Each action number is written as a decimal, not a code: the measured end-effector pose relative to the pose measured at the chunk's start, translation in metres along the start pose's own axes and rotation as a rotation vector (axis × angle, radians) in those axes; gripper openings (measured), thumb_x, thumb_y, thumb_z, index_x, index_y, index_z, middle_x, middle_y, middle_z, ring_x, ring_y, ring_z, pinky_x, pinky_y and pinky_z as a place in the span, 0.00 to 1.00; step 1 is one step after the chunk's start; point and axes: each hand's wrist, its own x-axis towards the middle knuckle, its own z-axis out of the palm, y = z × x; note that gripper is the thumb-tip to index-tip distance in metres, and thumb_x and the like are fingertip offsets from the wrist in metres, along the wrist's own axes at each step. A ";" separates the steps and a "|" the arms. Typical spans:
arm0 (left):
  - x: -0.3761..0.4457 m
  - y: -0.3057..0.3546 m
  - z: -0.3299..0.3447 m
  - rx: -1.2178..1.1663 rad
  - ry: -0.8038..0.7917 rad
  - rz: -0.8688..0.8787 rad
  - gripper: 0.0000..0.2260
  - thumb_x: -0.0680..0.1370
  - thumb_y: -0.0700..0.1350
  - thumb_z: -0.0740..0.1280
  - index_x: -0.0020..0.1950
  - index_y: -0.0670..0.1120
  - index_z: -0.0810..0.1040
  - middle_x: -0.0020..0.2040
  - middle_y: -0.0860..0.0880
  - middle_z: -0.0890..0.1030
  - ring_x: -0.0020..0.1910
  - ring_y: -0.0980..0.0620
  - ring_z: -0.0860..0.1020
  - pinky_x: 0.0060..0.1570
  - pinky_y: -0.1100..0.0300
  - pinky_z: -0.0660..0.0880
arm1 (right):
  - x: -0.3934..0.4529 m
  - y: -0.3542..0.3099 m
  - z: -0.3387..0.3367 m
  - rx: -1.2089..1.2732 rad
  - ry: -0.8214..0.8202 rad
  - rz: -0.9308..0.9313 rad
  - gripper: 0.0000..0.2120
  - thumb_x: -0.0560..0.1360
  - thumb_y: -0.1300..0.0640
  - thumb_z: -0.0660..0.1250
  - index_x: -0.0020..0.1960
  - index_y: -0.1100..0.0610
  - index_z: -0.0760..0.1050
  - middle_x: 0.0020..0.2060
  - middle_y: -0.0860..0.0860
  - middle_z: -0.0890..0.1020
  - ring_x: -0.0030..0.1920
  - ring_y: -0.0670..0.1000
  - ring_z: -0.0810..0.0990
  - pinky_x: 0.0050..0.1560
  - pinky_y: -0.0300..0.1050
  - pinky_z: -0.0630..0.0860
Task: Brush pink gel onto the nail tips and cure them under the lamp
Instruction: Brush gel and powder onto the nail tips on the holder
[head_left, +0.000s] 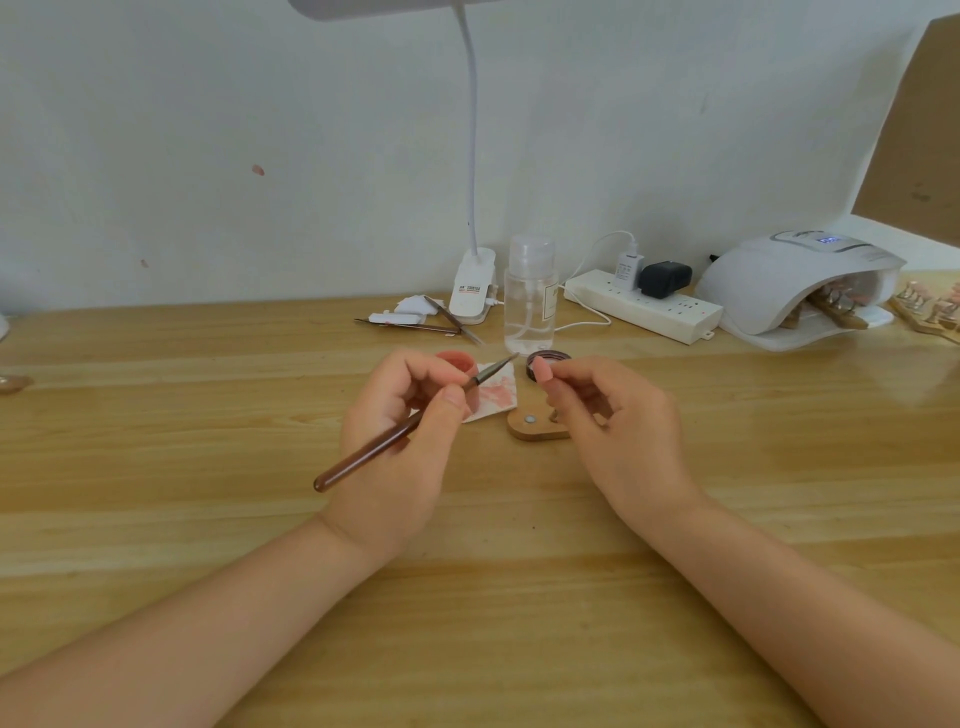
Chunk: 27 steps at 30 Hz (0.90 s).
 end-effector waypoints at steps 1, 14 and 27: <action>0.000 0.000 0.000 0.002 0.000 0.002 0.03 0.74 0.47 0.62 0.45 0.50 0.74 0.39 0.57 0.81 0.45 0.57 0.79 0.46 0.68 0.73 | 0.000 0.001 0.000 0.001 0.003 0.003 0.12 0.75 0.58 0.69 0.47 0.39 0.77 0.40 0.38 0.81 0.39 0.41 0.80 0.43 0.35 0.77; -0.005 0.005 0.002 0.305 -0.098 0.232 0.08 0.74 0.43 0.61 0.48 0.56 0.72 0.42 0.61 0.76 0.47 0.65 0.75 0.49 0.72 0.68 | 0.000 0.003 0.002 0.009 0.019 0.023 0.06 0.73 0.60 0.71 0.46 0.49 0.80 0.35 0.41 0.81 0.37 0.42 0.80 0.38 0.36 0.77; 0.025 -0.004 -0.034 0.540 -0.065 0.246 0.04 0.74 0.44 0.61 0.43 0.49 0.75 0.40 0.62 0.75 0.43 0.63 0.73 0.44 0.69 0.69 | 0.001 0.005 0.002 0.021 -0.008 0.067 0.14 0.72 0.61 0.71 0.40 0.42 0.77 0.34 0.39 0.81 0.37 0.39 0.79 0.39 0.28 0.73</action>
